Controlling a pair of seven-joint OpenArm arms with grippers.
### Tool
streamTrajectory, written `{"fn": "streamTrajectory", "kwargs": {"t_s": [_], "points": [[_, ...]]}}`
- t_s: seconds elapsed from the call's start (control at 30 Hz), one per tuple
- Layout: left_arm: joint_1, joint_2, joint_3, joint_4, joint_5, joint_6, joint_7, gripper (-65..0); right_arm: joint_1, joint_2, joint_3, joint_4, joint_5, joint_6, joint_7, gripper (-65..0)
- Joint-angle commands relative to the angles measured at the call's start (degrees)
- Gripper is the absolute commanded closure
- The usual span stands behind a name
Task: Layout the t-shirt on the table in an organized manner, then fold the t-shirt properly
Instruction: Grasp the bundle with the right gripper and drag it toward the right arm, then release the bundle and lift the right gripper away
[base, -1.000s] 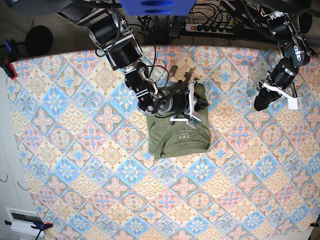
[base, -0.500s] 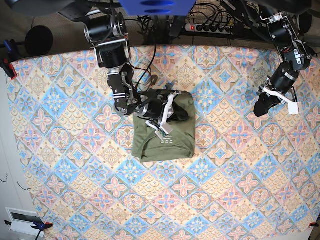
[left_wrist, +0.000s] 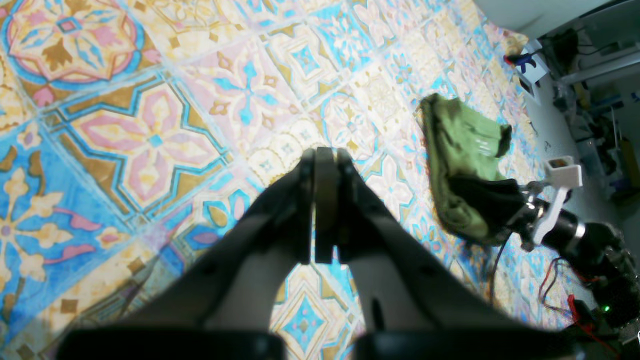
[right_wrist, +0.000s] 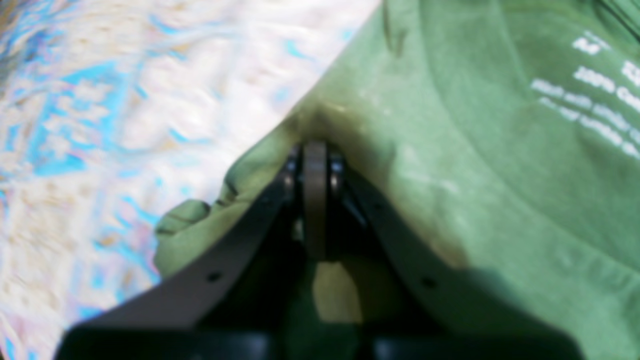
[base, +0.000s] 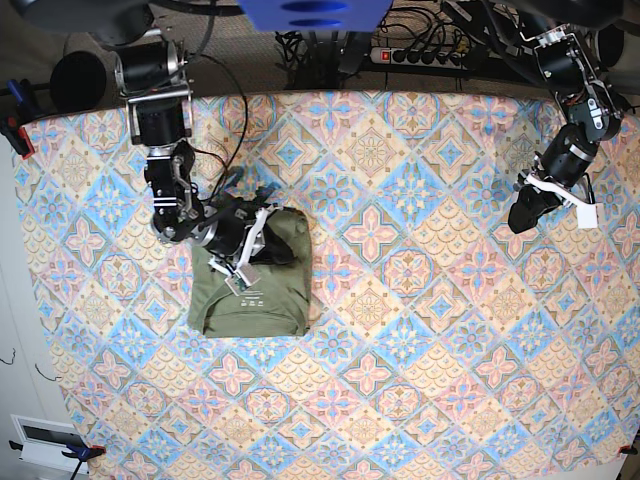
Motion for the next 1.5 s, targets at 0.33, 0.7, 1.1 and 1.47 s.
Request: {"fn": "streamTrajectory", "kwargs": {"t_s": [0.33, 0.7, 1.1, 1.47], "points": [[-0.4, 0.7, 0.0, 0.9, -0.8, -0.5, -1.0, 0.0, 2.4, 5.7, 4.3, -0.7, -7.6, -3.8, -7.8, 0.0], [-0.4, 0.7, 0.0, 0.9, -0.8, -0.5, -1.0, 0.0, 2.4, 5.7, 4.3, 3.6, -7.6, -3.8, -8.2, 0.0], [2.1, 0.2, -0.4, 5.1, -0.8, -0.5, -1.0, 0.0, -10.4, 4.6, 16.9, 38.1, -7.4, -3.8, -24.3, 0.0], [11.9, 0.2, -0.8, 14.2, 4.1, -0.5, -1.0, 0.0, -30.9, 3.7, 29.6, 57.8, -2.5, -3.8, -28.2, 0.0]]}}
